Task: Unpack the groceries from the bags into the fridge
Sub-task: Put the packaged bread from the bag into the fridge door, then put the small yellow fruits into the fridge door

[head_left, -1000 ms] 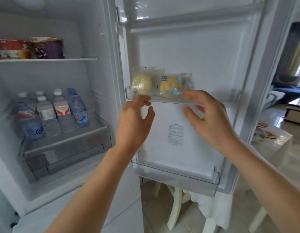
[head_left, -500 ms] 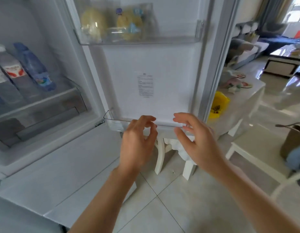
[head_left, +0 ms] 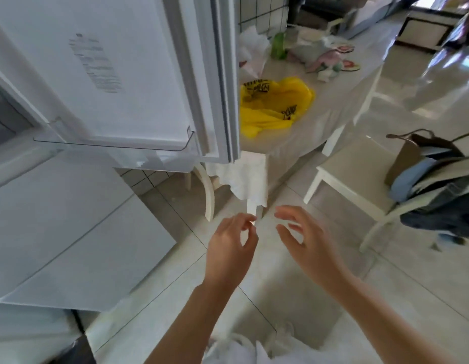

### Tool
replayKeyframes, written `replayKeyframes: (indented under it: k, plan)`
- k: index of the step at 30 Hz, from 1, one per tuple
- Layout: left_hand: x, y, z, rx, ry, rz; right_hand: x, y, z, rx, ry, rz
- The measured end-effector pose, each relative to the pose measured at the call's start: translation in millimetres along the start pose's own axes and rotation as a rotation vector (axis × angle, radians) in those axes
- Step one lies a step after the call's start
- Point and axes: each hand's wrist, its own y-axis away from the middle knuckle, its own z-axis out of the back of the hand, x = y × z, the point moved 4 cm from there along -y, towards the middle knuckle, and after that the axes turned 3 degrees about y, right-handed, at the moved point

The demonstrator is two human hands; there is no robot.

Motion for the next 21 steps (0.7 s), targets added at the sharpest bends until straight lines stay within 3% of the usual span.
replayKeyframes:
  k: [11,21]
  plan:
    - [-44.6,-32.8,-134.1,0.193,-0.047,0.086,-132.4,-17.4,84.6,0.035,0.065,-0.186]
    - [-60.1,-186.3,-186.1,0.218,-0.006,0.069,-199.5,-150.6,117.7,0.015,0.087,-0.194]
